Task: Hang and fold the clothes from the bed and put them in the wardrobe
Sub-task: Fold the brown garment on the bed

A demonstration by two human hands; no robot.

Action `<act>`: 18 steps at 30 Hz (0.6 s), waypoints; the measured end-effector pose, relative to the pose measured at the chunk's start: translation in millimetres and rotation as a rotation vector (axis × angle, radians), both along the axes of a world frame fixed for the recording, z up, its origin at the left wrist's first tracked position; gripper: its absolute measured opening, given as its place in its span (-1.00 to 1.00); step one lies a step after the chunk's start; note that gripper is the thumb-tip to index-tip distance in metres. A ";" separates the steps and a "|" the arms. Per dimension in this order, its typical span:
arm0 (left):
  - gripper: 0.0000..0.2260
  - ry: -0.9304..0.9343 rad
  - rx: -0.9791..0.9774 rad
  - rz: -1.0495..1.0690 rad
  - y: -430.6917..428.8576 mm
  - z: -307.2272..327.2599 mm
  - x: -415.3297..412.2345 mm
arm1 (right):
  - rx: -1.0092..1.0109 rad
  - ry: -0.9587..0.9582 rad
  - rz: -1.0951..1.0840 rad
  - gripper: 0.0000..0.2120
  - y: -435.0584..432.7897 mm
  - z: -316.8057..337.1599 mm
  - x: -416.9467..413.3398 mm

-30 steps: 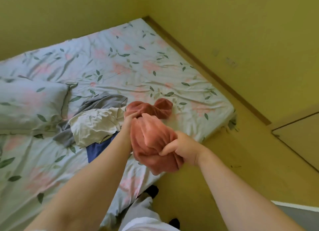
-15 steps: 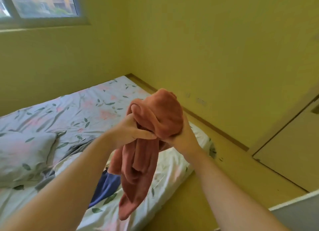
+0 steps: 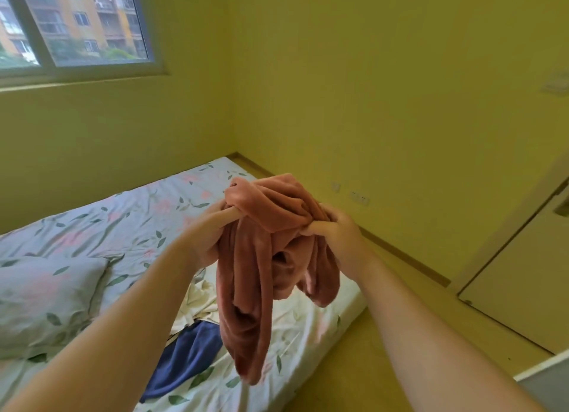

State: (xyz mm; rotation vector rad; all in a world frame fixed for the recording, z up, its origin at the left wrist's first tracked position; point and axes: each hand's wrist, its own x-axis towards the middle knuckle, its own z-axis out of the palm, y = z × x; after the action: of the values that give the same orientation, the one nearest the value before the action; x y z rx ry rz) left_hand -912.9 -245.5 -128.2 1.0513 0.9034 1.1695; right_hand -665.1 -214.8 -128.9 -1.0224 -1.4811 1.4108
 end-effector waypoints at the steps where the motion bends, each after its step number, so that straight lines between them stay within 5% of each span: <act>1: -0.47 -0.005 -0.010 0.016 0.8 2.3 0.5 | -0.028 0.029 0.042 -0.63 1.1 3.2 0.2; 4: -0.56 -0.003 -0.007 0.110 5.1 7.9 2.3 | -0.088 0.064 0.007 -0.59 6.4 10.5 0.8; 7: -0.50 0.078 0.050 0.111 11.0 13.7 3.8 | -0.064 -0.096 -0.040 -0.56 12.9 11.3 4.5; 12: -0.56 0.142 0.120 0.168 17.6 19.8 16.6 | 0.045 -0.223 0.182 -0.68 8.8 5.9 0.2; 15: -0.70 0.094 0.112 0.202 17.0 18.6 20.2 | -0.011 -0.074 0.062 -0.77 9.8 3.7 -2.9; 18: -0.59 0.136 0.056 0.319 17.8 19.7 17.2 | -0.160 0.204 0.056 -0.74 11.6 12.1 -5.8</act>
State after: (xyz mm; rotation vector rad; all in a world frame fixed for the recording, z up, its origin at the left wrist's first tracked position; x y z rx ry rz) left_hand -895.7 -227.8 -108.5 1.0666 1.1828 1.4055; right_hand -670.8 -203.2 -116.8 -0.9081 -1.2740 1.6435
